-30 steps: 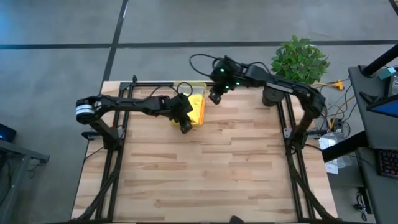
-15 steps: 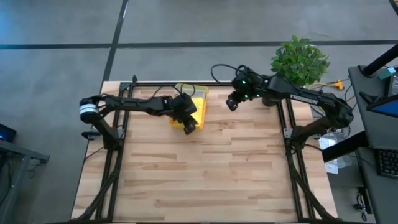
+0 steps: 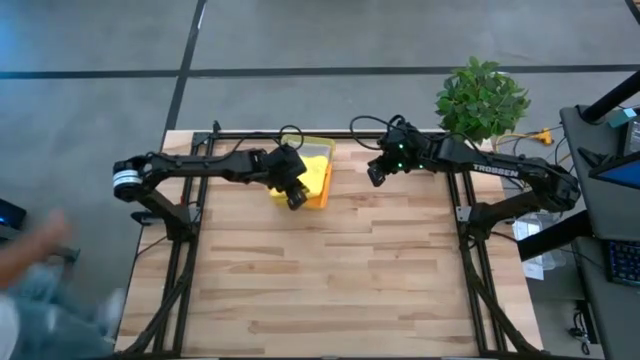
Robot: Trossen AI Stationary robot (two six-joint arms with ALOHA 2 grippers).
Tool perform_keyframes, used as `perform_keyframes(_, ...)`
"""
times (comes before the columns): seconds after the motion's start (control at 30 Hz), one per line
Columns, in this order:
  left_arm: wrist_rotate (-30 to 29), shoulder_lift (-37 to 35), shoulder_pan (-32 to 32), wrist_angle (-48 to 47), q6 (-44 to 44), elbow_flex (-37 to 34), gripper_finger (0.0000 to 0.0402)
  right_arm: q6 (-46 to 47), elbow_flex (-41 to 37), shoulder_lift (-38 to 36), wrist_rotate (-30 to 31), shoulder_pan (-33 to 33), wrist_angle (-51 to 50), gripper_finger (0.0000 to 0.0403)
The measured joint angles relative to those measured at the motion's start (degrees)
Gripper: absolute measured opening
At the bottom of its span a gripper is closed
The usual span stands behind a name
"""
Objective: Fold microfiber towels
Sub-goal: Stack the folded yellow microfiber cloth on top of the gray microfiber cloth
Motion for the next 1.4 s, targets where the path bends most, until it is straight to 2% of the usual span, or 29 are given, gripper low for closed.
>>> perform_keyframes(0.1,2.19,0.27,0.02,1.78,-0.25,-0.07,0.0000,0.01,-0.40,0.06,0.02,0.06,0.85,0.0008)
perform_keyframes(0.27,10.64,2.58,0.05,3.84,-0.10,-0.09,0.0000,0.20,-0.40,0.06,0.02,0.24,1.17,0.0008)
perform_keyframes(0.47,11.38,2.97,0.11,3.92,-0.45,-0.33,0.0004,0.20,0.13,0.06,-0.10,0.54,1.26,0.0008)
perform_keyframes(0.57,11.41,2.97,0.09,3.87,-0.29,0.01,0.0031,0.22,0.59,0.06,-0.16,0.59,1.34,0.0008)
perform_keyframes(0.83,11.41,0.53,0.23,4.03,-0.42,1.73,0.0148,0.63,1.31,0.06,-0.27,0.70,0.98,0.0008)
perform_keyframes(0.93,5.83,0.05,0.44,3.95,-1.63,1.74,0.0166,0.63,1.35,0.08,-0.35,0.70,0.89,0.0008)
perform_keyframes(1.03,5.03,1.78,0.85,3.81,-0.73,1.55,0.0142,0.61,1.35,0.08,-0.35,0.69,0.89,0.0008)
perform_keyframes(1.13,5.89,3.89,0.72,2.35,0.13,1.40,0.0084,0.60,1.35,0.08,-0.35,0.68,0.88,0.0008)
perform_keyframes(1.23,9.73,5.35,0.74,1.95,1.04,1.36,0.0019,0.61,1.35,0.08,-0.35,0.69,0.87,0.0008)
perform_keyframes(1.3,12.54,5.73,0.74,2.51,1.08,1.60,0.0009,0.61,1.35,0.08,-0.35,0.68,0.82,0.0008)
perform_keyframes(1.4,13.28,5.70,0.43,2.36,1.08,1.66,0.0011,0.63,1.35,0.08,-0.32,0.91,0.79,0.0009)
